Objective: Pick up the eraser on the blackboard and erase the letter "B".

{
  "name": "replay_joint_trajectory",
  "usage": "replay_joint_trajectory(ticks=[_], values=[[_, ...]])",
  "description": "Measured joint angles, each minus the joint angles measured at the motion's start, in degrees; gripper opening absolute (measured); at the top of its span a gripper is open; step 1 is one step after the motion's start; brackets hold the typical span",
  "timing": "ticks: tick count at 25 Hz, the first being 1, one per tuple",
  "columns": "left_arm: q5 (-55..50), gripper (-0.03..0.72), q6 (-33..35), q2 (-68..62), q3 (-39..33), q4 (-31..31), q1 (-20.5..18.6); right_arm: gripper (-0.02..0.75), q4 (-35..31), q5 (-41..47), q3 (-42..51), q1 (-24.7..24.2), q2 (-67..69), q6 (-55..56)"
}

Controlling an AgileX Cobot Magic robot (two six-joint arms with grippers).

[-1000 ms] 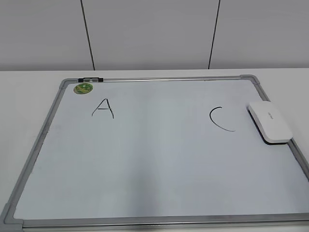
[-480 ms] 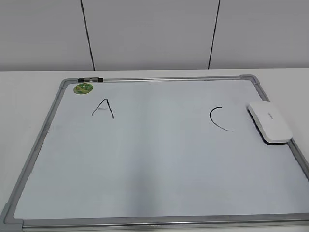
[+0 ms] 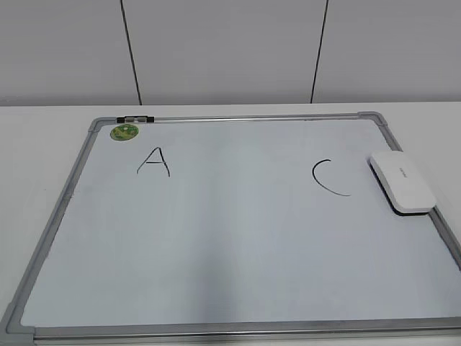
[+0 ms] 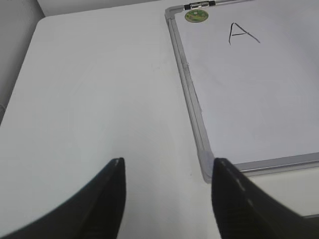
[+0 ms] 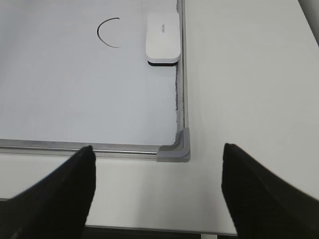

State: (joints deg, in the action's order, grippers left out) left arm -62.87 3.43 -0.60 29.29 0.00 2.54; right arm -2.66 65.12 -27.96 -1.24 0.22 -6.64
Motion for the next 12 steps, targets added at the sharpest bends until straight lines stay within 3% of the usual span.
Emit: replay_joint_trajectory(ticks=[12], values=[[-0.1, 0.389, 0.0, 0.0, 0.0, 0.0, 0.0, 0.587, 0.0, 0.1, 0.0, 0.0, -1.2, 0.0]])
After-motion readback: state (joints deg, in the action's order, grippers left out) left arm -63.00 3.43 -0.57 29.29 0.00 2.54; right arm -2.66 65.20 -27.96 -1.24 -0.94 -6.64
